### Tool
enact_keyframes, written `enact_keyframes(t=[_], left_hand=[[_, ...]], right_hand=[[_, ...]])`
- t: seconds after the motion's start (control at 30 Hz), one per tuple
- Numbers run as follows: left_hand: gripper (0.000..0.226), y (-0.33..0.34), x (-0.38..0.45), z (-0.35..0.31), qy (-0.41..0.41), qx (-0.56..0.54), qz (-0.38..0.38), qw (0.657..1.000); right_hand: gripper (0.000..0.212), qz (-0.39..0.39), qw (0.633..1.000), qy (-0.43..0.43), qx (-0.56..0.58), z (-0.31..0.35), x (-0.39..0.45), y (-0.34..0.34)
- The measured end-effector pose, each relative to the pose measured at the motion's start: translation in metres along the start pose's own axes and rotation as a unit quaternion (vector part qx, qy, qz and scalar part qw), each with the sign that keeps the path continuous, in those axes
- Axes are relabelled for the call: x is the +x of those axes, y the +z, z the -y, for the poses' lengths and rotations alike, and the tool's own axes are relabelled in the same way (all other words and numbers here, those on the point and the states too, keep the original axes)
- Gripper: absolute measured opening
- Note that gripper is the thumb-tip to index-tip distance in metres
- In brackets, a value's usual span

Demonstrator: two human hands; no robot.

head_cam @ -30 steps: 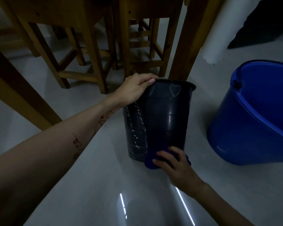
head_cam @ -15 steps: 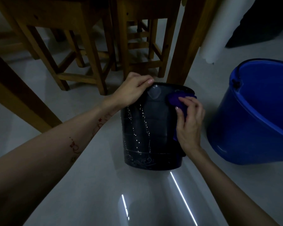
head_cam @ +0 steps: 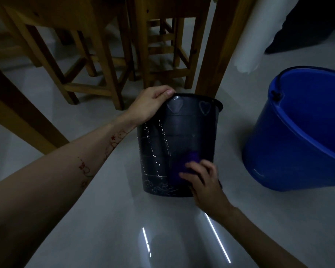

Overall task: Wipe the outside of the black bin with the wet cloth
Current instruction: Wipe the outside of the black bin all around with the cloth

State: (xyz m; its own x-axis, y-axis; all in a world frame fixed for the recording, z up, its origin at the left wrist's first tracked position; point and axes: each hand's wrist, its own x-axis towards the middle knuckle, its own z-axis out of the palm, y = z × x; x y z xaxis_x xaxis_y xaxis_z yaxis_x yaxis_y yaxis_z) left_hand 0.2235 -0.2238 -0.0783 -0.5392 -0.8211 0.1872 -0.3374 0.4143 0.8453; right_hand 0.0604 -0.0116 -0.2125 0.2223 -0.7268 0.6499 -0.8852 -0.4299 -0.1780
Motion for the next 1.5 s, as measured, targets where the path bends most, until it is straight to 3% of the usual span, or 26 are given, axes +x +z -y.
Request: enact_keyframes(t=[0.13, 0.23, 0.3, 0.37, 0.47, 0.53, 0.67, 0.8, 0.93, 1.07, 1.13, 1.23, 1.33, 1.4, 1.5], left_hand=[[0.022, 0.000, -0.002, -0.003, -0.006, -0.021, 0.010, 1.000], [0.023, 0.000, -0.003, -0.002, -0.008, -0.032, 0.018, 0.999], [0.022, 0.000, -0.004, -0.001, -0.006, -0.038, 0.015, 0.999], [0.022, 0.001, -0.006, -0.002, -0.001, -0.041, 0.015, 0.999], [0.021, 0.006, -0.006, -0.004, 0.008, -0.034, 0.012, 0.999], [0.022, 0.010, -0.004, -0.005, 0.012, -0.017, 0.010, 1.000], [0.020, 0.013, -0.003, -0.010, 0.003, 0.029, -0.019, 0.999], [0.022, 0.014, -0.002, -0.019, 0.008, 0.072, -0.037, 0.997], [0.029, 0.010, -0.002, -0.024, 0.036, 0.142, -0.038, 0.988], [0.045, -0.001, -0.011, -0.012, 0.040, 0.231, 0.045, 0.971], [0.040, -0.008, -0.012, -0.002, 0.022, 0.182, 0.069, 0.981], [0.039, -0.009, -0.008, 0.002, 0.024, 0.059, 0.038, 0.997], [0.030, -0.004, -0.004, -0.007, 0.042, 0.013, 0.025, 0.999], [0.021, -0.002, -0.004, -0.014, 0.064, 0.015, -0.001, 0.998], [0.024, 0.001, -0.009, -0.022, 0.129, 0.118, -0.013, 0.984]], right_hand=[[0.072, 0.086, 0.995, -0.050, 0.016, 0.000, -0.045, -0.004], [0.035, 0.053, 0.997, -0.053, 0.026, -0.004, -0.035, -0.020], [0.023, -0.023, 0.998, 0.036, 0.036, -0.015, -0.007, -0.028], [0.025, -0.089, 0.980, 0.172, 0.044, -0.031, 0.028, -0.033], [0.034, -0.113, 0.943, 0.300, 0.084, -0.045, 0.077, -0.032], [0.031, -0.109, 0.951, 0.283, 0.065, -0.042, 0.096, -0.024], [0.026, -0.082, 0.984, 0.160, 0.017, -0.022, 0.104, -0.014], [0.023, -0.046, 0.998, 0.047, 0.002, -0.004, 0.070, -0.008], [0.028, -0.020, 1.000, 0.001, 0.002, 0.000, 0.031, -0.008], [0.030, -0.026, 0.999, 0.041, 0.013, -0.002, 0.007, -0.012], [0.031, -0.031, 0.997, 0.068, 0.018, -0.004, 0.000, -0.013], [0.031, -0.038, 0.994, 0.100, 0.037, -0.005, -0.002, -0.016], [0.028, -0.068, 0.983, 0.153, 0.075, -0.009, 0.010, -0.024], [0.029, -0.100, 0.967, 0.211, 0.103, -0.016, 0.027, -0.028], [0.026, -0.152, 0.940, 0.283, 0.112, -0.031, 0.058, -0.029]])
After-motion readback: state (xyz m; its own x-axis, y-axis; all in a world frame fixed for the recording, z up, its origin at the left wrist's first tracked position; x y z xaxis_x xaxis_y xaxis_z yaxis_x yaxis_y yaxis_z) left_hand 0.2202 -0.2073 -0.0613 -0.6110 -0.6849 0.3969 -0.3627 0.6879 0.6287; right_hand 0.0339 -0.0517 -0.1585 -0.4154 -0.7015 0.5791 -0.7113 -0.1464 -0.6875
